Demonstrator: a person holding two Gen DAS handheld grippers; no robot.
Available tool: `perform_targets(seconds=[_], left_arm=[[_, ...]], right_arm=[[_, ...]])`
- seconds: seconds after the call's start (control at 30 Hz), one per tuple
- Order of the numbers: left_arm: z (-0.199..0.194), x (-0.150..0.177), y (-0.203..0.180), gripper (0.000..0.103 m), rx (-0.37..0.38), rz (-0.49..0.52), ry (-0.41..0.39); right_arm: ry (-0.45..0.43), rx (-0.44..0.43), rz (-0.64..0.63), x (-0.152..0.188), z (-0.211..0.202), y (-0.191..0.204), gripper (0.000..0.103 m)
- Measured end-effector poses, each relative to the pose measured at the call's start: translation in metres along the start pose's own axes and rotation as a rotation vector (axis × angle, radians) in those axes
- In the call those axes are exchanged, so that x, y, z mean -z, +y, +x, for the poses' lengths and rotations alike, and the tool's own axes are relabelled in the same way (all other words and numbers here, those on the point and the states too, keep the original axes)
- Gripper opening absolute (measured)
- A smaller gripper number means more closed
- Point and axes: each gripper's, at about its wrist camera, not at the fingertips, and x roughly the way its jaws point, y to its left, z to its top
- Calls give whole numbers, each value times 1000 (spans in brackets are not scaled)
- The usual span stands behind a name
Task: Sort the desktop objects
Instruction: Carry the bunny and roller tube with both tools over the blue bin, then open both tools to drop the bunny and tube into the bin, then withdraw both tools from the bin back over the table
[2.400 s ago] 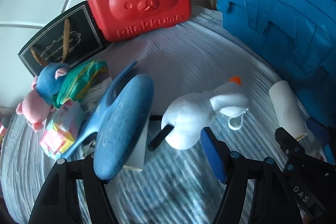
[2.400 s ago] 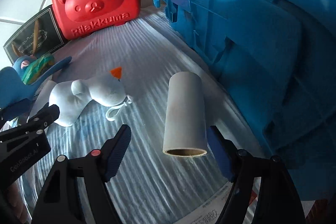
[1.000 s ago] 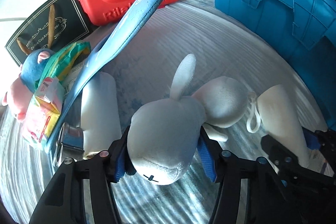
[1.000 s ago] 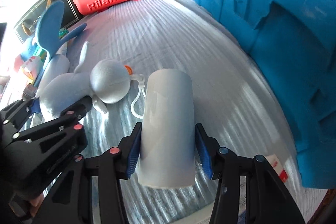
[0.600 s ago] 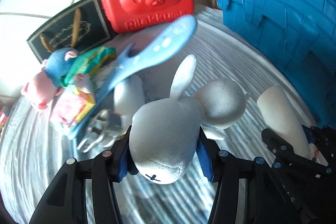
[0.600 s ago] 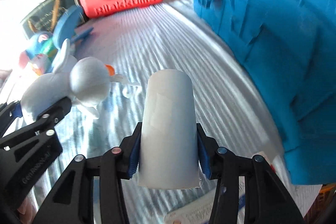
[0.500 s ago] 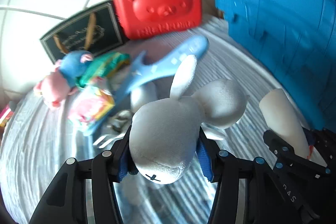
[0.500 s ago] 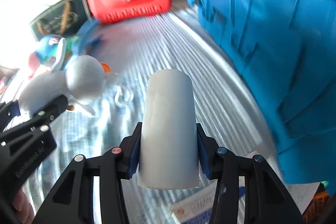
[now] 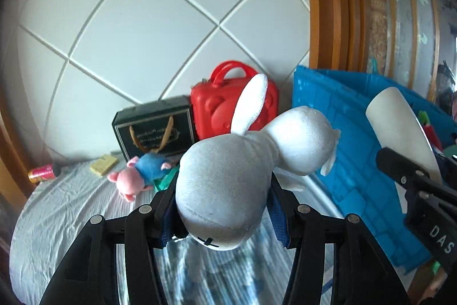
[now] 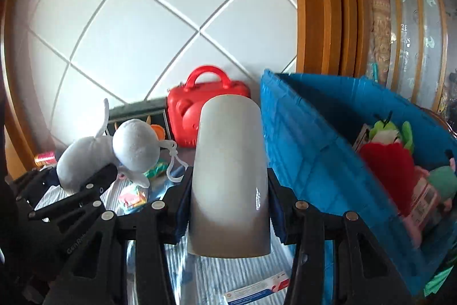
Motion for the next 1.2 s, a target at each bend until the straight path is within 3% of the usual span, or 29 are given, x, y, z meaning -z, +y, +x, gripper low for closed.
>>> perform_targets(seconds=[0.23,0.33,0.5,0.6,0.63,0.67,0.7,0.73,0.77,0.97,1.2], left_arm=[[-45,-39,-115,53,9,-20,-77],[-64,-55,-164,53,13,-28,-109],[-60,-55,-247,54,40,33,-50],[-60,-49,-274,64,59,57,-30],[-61,-47,-279,70,60,61,-25],[-62,-45,-284,74,57,65,-20],[-63,-43,-286,85,48,66,-21],[-65,-40,-286,88,33,64,-26],[-68,-38,-285,88,25,61,-30],[-95,-26,-261,88,-28,23,-43],[-152,3,-198,93,-106,-12,-98]], right_arm=[[-135,33,-49,-42,-54,-131,46],[-119,69,-55,-51,-52,-195,46],[-45,100,-24,-42,-44,-277,46],[-10,102,-4,-29,-40,-309,46],[-1,102,3,-26,-39,-316,46],[6,104,11,-24,-36,-323,53],[8,111,18,-23,-35,-328,62],[6,119,24,-22,-34,-331,85],[-2,123,29,-23,-35,-335,98],[-14,105,54,-23,-51,-328,103],[-67,-5,53,-3,-106,-278,103]])
